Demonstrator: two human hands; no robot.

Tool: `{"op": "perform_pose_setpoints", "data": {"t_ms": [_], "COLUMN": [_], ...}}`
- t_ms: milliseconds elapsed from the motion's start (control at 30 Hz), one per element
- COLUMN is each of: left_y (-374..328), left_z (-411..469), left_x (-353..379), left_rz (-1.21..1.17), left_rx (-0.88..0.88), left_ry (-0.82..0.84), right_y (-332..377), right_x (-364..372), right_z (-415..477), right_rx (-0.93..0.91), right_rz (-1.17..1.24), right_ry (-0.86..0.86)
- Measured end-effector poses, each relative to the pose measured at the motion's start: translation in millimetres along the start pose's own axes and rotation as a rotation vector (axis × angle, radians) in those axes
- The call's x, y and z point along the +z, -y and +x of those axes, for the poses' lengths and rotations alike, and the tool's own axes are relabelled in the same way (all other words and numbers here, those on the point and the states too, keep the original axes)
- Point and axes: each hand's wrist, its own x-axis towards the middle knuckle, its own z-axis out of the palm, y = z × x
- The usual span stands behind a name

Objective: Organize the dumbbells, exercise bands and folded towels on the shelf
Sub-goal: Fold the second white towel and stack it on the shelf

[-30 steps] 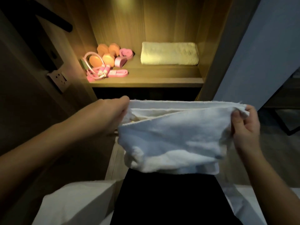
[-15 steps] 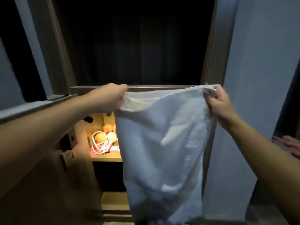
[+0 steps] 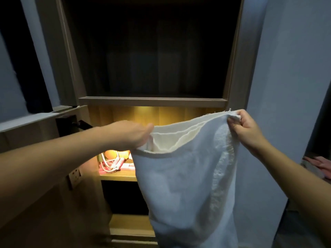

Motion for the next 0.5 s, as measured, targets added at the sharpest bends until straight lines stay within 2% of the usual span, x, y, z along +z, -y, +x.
{"op": "perform_pose_setpoints", "data": {"t_ms": [67,200,433,500], "left_y": [4.0,16.1,3.5,-1.3], "left_z": [-3.1,-17.7,-39.8,-39.5], "left_x": [8.6,26.7,63.7,74.8], "left_rz": [-0.127,-0.378,-0.623,-0.588], "left_rx": [0.015,0.108,0.203,0.226], "left_ry": [0.03,-0.079,0.126,0.162], "right_y": [-5.6,-15.8,-10.1,-9.5], "right_x": [-1.6,-10.3,4.5,9.6], "right_z": [-3.9,-10.1,-21.0,-22.0], "right_rx": [0.015,0.066,0.091,0.082], "right_rz": [0.023,0.108,0.158,0.158], "right_ry": [-0.018,-0.089,-0.036,-0.014]}}
